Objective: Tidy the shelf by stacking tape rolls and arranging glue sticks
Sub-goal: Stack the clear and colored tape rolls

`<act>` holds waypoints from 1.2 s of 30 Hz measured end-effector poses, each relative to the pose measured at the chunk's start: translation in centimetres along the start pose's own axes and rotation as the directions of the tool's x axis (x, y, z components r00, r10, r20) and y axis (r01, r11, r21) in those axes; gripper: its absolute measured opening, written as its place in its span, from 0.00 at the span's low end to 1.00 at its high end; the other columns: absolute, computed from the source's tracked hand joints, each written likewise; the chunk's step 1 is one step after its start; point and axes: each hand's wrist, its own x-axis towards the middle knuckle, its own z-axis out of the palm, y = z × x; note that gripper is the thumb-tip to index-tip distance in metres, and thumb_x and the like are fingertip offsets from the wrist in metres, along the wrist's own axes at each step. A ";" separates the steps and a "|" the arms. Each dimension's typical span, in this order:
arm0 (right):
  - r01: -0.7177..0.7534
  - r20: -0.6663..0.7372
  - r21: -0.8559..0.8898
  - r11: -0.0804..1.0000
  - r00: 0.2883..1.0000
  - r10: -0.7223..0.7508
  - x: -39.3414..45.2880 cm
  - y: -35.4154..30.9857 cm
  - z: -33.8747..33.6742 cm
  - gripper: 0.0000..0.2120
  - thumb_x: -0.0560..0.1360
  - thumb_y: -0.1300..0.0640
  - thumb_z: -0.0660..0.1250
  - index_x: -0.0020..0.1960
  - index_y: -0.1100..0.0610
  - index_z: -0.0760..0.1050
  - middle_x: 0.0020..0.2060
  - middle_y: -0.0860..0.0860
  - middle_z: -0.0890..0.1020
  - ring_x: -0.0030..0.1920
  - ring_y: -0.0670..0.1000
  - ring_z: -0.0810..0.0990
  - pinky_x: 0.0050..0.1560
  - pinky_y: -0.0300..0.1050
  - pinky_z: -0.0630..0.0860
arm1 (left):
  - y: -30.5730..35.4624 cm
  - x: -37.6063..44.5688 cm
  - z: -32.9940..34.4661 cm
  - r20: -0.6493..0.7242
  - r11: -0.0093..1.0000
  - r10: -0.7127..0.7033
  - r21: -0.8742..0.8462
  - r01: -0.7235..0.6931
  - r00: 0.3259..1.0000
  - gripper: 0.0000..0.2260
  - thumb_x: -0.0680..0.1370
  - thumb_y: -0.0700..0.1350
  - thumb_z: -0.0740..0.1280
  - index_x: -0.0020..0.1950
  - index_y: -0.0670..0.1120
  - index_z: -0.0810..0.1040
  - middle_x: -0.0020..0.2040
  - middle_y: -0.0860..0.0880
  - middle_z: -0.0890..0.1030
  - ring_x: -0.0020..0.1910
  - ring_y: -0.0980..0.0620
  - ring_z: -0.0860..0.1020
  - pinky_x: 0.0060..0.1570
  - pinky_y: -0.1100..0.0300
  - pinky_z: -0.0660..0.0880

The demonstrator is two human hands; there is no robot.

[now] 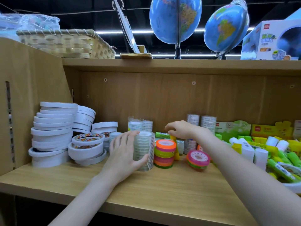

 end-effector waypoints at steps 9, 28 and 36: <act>0.015 -0.020 0.126 0.992 1.000 -0.013 0.9 0.2 2.4 0.15 0.80 0.52 0.57 0.61 0.58 0.73 0.48 0.55 0.70 0.57 0.54 0.68 0.54 0.43 0.65 | -0.2 0.1 -0.1 0.021 1.000 0.011 -0.024 -0.010 1.000 0.38 0.64 0.70 0.47 0.71 0.56 0.54 0.68 0.57 0.61 0.68 0.58 0.55 0.67 0.57 0.54; 0.087 -0.101 -0.001 0.996 0.991 -0.086 2.6 0.1 1.3 0.05 0.71 0.60 0.69 0.46 0.58 0.75 0.40 0.50 0.70 0.47 0.51 0.69 0.47 0.42 0.67 | -0.2 0.0 -0.1 0.039 0.999 -0.005 -0.034 0.006 0.999 0.38 0.64 0.70 0.47 0.71 0.56 0.53 0.68 0.57 0.61 0.68 0.57 0.56 0.67 0.55 0.55; 0.123 -0.150 0.157 0.980 0.984 -0.099 -1.3 1.9 0.4 0.07 0.73 0.63 0.60 0.43 0.51 0.71 0.43 0.49 0.77 0.43 0.50 0.75 0.42 0.40 0.67 | -0.1 -0.1 -0.1 0.027 1.000 0.002 -0.025 -0.002 1.000 0.38 0.65 0.70 0.46 0.73 0.56 0.51 0.70 0.55 0.60 0.69 0.55 0.56 0.68 0.54 0.55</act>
